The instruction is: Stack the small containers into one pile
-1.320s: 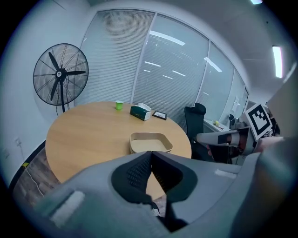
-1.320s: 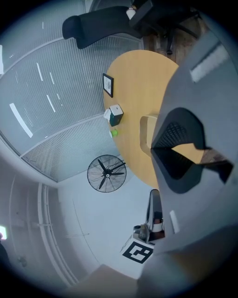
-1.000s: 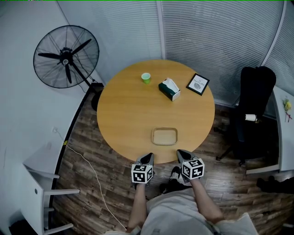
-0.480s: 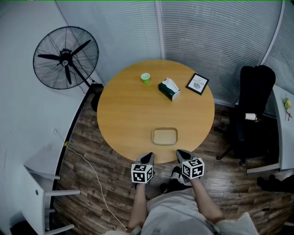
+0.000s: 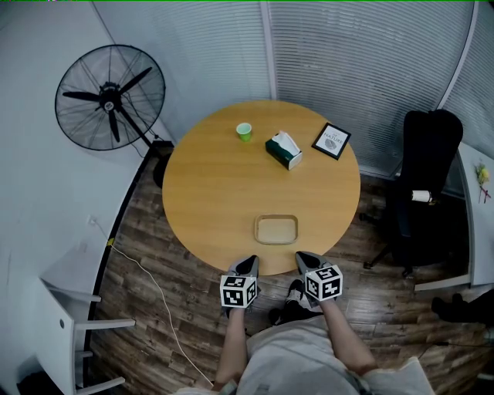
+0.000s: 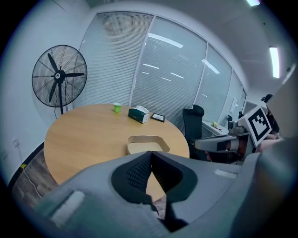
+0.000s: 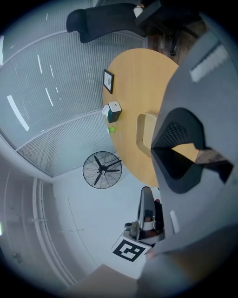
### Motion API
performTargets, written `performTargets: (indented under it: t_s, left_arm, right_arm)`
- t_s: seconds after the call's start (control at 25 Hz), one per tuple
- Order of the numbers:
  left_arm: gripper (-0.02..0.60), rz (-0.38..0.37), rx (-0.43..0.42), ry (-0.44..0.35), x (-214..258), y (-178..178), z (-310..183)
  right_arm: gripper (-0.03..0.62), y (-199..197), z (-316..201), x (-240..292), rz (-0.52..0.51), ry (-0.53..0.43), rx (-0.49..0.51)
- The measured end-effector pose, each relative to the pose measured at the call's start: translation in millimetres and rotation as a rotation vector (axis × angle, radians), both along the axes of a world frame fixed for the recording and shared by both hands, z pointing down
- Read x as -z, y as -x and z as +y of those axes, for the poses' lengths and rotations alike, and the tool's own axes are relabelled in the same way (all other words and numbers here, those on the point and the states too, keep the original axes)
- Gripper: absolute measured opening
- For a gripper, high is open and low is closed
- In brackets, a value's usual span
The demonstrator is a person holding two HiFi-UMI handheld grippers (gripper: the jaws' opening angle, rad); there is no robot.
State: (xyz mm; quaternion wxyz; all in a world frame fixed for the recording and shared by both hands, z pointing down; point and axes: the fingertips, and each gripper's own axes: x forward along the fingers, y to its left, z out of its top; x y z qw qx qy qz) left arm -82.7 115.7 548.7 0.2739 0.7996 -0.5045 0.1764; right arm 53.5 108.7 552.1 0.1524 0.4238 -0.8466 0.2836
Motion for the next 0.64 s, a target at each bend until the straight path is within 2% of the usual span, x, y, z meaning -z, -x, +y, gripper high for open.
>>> performTargets:
  t_s: [0.64]
  left_arm:
    - [0.006, -0.005, -0.01, -0.006, 2.0, -1.5, -8.1]
  right_arm:
    - [0.0, 3.3, -5.5, -0.1, -0.001, -0.006, 0.013]
